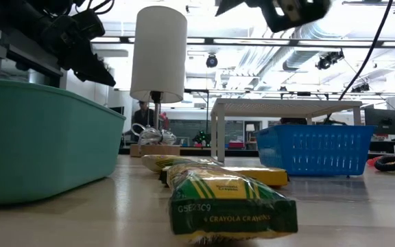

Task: Pick & Place Office Desk Supplies
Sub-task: Put the bottom crayon box into the blue bin

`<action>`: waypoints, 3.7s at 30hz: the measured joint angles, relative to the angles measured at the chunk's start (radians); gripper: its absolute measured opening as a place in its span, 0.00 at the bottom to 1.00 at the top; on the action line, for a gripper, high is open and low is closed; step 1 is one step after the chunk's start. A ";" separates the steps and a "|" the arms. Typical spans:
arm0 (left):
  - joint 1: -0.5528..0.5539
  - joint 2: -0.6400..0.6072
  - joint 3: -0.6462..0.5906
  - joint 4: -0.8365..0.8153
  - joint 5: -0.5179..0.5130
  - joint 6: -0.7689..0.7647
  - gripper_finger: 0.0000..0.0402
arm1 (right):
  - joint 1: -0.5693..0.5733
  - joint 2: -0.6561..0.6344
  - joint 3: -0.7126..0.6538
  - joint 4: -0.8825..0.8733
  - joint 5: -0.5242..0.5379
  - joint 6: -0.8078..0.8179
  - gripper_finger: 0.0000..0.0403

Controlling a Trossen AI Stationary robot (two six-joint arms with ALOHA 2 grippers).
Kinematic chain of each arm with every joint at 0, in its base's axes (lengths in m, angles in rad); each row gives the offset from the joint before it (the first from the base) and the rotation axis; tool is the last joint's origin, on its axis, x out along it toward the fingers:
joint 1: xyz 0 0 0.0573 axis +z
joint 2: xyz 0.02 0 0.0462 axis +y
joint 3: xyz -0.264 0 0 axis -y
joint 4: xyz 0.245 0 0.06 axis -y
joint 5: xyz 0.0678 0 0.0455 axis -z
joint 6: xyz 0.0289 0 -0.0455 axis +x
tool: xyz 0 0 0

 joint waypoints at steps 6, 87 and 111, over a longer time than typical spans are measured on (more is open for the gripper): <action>0.000 0.000 0.000 0.001 0.000 0.000 0.30 | -0.002 0.048 -0.002 0.034 -0.060 0.045 0.41; 0.000 0.000 0.000 0.011 0.001 0.000 0.30 | 0.039 0.164 0.097 0.230 0.261 0.146 0.41; 0.000 0.000 0.000 0.019 0.001 0.000 0.30 | 0.066 0.161 0.098 0.116 0.210 0.173 0.41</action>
